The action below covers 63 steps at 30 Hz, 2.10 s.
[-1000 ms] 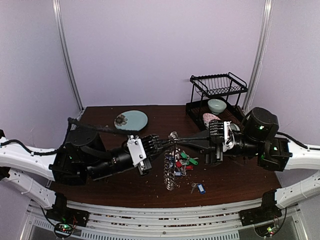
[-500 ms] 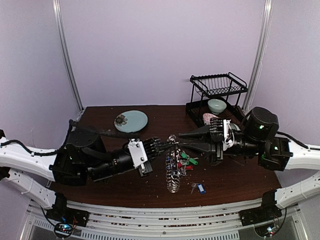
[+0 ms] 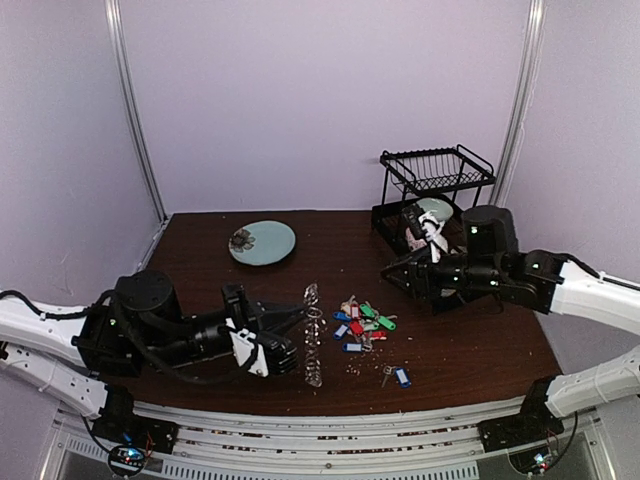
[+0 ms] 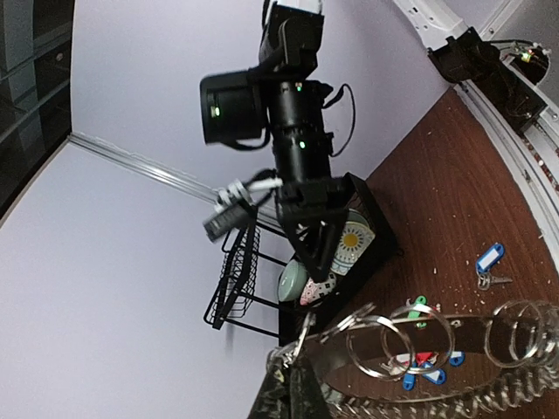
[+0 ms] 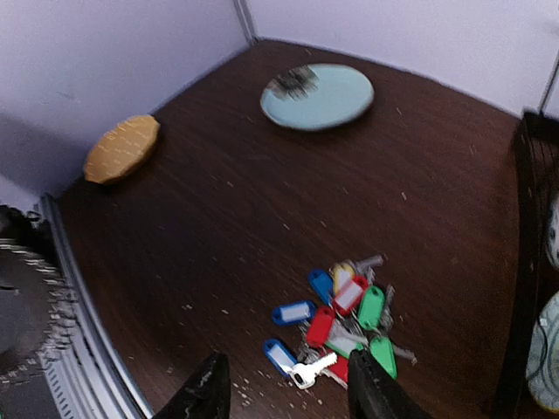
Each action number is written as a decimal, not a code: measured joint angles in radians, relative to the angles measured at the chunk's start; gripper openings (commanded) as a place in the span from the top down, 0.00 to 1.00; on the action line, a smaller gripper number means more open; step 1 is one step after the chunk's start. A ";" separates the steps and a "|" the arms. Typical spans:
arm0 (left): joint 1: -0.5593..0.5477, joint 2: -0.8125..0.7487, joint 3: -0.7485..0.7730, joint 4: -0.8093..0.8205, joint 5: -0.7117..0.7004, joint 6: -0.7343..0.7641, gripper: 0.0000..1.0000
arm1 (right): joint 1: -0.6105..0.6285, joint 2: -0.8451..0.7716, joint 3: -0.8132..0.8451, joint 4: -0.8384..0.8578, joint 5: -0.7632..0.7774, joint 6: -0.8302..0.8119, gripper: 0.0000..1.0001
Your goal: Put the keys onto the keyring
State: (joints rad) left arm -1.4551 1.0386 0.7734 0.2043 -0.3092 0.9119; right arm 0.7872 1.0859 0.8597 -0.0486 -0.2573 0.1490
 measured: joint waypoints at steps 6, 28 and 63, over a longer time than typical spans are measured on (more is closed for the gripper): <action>0.000 -0.023 -0.052 -0.005 -0.001 0.045 1.00 | 0.003 0.263 0.062 -0.345 0.229 0.166 0.61; 0.049 -0.109 -0.140 0.004 0.048 -0.048 1.00 | 0.042 0.418 -0.095 -0.279 -0.040 0.037 0.58; 0.126 0.091 -0.034 0.039 0.048 -0.288 1.00 | 0.060 0.158 -0.026 -0.271 -0.165 0.082 1.00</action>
State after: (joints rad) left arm -1.3296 1.1297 0.7391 0.2428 -0.2611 0.6243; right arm 0.8471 1.2442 0.8341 -0.3195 -0.4221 0.2310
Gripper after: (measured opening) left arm 0.004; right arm 0.009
